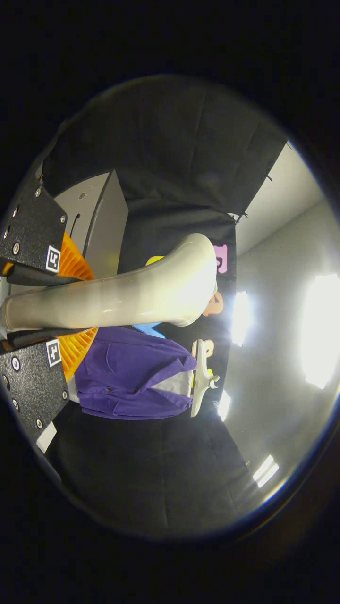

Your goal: Iron the clothes twice with a garment steamer, once on the left side and once on the right side.

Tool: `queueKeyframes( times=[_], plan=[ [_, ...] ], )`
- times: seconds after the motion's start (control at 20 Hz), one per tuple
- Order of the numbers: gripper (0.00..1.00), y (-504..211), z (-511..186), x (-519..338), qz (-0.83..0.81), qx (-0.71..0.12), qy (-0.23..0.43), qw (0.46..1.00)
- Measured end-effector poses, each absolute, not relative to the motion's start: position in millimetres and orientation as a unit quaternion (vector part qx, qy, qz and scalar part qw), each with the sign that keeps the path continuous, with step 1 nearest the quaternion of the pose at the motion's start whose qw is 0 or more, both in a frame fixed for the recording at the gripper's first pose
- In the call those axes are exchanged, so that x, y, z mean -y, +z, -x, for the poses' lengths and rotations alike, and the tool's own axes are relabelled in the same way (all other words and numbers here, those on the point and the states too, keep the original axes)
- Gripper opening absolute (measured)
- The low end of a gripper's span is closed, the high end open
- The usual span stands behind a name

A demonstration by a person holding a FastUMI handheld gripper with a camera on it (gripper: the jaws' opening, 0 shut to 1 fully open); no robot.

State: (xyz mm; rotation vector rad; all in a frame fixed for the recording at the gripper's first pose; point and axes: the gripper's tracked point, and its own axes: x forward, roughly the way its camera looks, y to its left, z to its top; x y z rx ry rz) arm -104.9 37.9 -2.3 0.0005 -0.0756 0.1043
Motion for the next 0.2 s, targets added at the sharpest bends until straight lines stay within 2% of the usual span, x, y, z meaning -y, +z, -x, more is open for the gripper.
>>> queueKeyframes(
  times=[0.2],
  plan=[
    [0.37, -9, 89, -33, -0.006, 0.029, 0.055, 0.998]
  ],
)
